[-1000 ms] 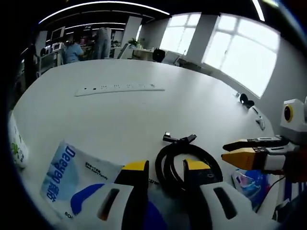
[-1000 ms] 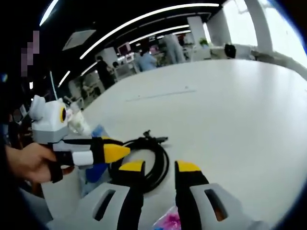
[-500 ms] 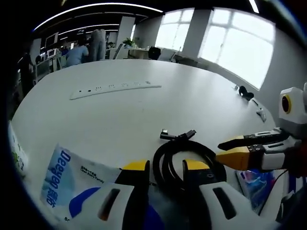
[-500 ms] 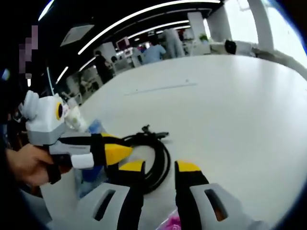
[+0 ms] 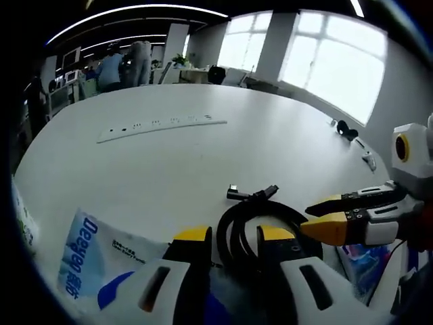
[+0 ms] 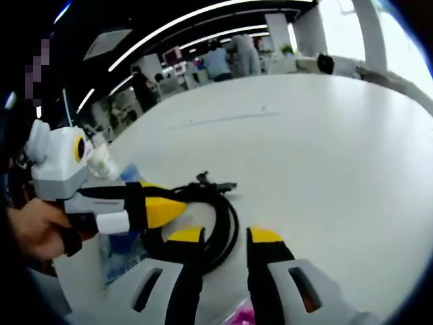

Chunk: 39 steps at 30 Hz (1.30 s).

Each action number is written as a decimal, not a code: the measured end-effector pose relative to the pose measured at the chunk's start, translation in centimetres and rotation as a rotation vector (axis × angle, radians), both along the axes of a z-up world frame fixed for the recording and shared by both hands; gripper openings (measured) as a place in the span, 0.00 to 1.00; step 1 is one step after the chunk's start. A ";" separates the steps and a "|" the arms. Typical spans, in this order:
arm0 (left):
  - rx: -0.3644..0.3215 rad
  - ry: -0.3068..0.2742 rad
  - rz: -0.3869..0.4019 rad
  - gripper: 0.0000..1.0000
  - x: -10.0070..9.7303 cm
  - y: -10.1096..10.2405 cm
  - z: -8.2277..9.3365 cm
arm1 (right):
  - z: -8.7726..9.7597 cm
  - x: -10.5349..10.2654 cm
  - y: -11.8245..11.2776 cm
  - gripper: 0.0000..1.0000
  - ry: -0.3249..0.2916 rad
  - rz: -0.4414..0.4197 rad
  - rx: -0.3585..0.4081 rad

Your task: Arrange the tabletop items into an orderly group along one side of the table until the central work area is clear of visible clutter.

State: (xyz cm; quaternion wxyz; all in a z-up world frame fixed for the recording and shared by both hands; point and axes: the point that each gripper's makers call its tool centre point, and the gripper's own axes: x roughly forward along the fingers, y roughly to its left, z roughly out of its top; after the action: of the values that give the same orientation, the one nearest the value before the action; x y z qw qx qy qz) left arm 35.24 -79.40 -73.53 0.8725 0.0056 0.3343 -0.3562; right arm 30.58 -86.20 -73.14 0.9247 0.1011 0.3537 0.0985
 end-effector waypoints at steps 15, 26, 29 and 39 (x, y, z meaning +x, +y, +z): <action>0.071 -0.075 -0.071 0.26 -0.3 -0.4 -0.2 | -0.9 0.4 0.5 0.20 0.026 0.044 -0.071; 0.057 -0.097 -0.078 0.23 -0.3 -0.8 -0.3 | -1.1 0.9 0.5 0.18 0.039 0.079 -0.193; 0.060 -0.096 -0.087 0.22 -0.3 -0.9 -0.4 | -1.2 1.1 0.1 0.15 0.036 0.046 -0.185; 0.076 -0.118 -0.111 0.22 -0.5 -1.3 -0.5 | -1.4 1.1 -0.1 0.07 0.045 0.004 -0.175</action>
State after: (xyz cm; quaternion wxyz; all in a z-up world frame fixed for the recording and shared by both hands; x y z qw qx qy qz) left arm 34.70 -80.66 -74.08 0.8687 0.0781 0.2949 -0.3903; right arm 31.65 -86.33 -74.49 0.9215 0.0215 0.3819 0.0670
